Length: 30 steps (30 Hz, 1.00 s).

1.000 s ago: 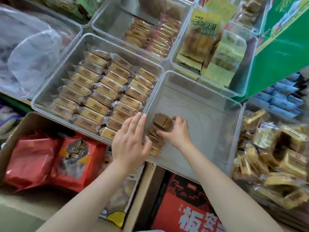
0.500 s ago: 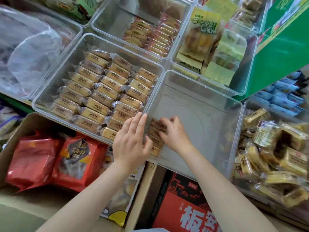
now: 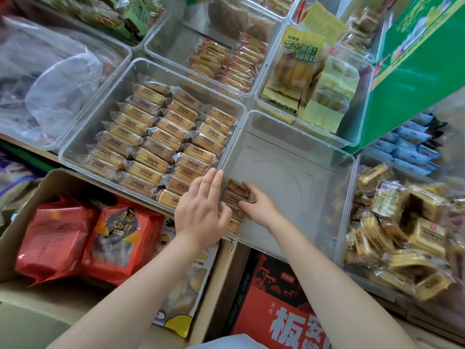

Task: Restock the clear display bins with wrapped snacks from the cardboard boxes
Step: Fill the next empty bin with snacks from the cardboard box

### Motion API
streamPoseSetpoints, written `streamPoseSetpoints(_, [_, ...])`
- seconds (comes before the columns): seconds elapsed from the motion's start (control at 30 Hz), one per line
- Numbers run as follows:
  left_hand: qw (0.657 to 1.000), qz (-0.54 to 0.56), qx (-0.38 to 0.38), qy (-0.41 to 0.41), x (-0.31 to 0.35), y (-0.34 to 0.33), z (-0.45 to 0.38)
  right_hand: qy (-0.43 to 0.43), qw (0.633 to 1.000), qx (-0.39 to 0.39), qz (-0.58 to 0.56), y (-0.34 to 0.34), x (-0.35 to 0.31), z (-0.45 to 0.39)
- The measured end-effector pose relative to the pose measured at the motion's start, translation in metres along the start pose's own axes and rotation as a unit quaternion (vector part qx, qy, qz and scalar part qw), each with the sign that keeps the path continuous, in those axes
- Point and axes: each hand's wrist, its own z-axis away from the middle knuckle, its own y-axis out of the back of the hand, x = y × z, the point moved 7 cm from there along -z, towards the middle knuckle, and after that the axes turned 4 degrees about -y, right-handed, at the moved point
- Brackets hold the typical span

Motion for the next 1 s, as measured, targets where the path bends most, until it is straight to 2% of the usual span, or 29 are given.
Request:
streamPoseSetpoints(0.2, [0.996, 0.001, -0.087, 0.007, 0.001, 0.000, 0.000, 0.022, 0.997, 0.051, 0.060, 0.023, 0.003, 0.036])
streamPoseSetpoints(0.33, [0.998, -0.005, -0.062, 0.005, 0.019, 0.018, 0.017, 0.067, 0.992, 0.079, 0.072, 0.052, 0.006, 0.086])
streamPoseSetpoints(0.43, [0.998, 0.047, -0.031, -0.022, 0.065, 0.029, 0.053, 0.108, 0.989, 0.089, 0.040, 0.078, 0.015, 0.151])
streamPoseSetpoints(0.53, [0.987, 0.121, -0.060, -0.089, 0.142, 0.016, 0.093, 0.150, 0.981, 0.124, 0.026, 0.111, 0.038, 0.231])
streamPoseSetpoints(0.6, [0.972, 0.173, -0.111, -0.115, 0.207, 0.004, 0.120, 0.180, 0.967, 0.180, 0.012, 0.139, 0.066, 0.284])
streamPoseSetpoints(0.7, [0.945, 0.227, -0.134, -0.193, 0.307, -0.008, 0.162, 0.192, 0.942, 0.274, -0.043, 0.189, 0.129, 0.362])
streamPoseSetpoints(0.8, [0.911, 0.273, -0.142, -0.275, 0.399, -0.008, 0.208, 0.177, 0.902, 0.374, -0.125, 0.234, 0.210, 0.430])
streamPoseSetpoints(0.87, [0.894, 0.283, -0.146, -0.315, 0.449, -0.012, 0.240, 0.136, 0.883, 0.433, -0.118, 0.257, 0.268, 0.455])
streamPoseSetpoints(0.93, [0.900, 0.267, -0.146, -0.312, 0.485, -0.020, 0.263, 0.063, 0.897, 0.433, -0.060, 0.270, 0.327, 0.458])
streamPoseSetpoints(1.0, [0.920, 0.237, -0.132, -0.282, 0.505, -0.032, 0.275, -0.015, 0.924, 0.381, 0.027, 0.274, 0.380, 0.448])
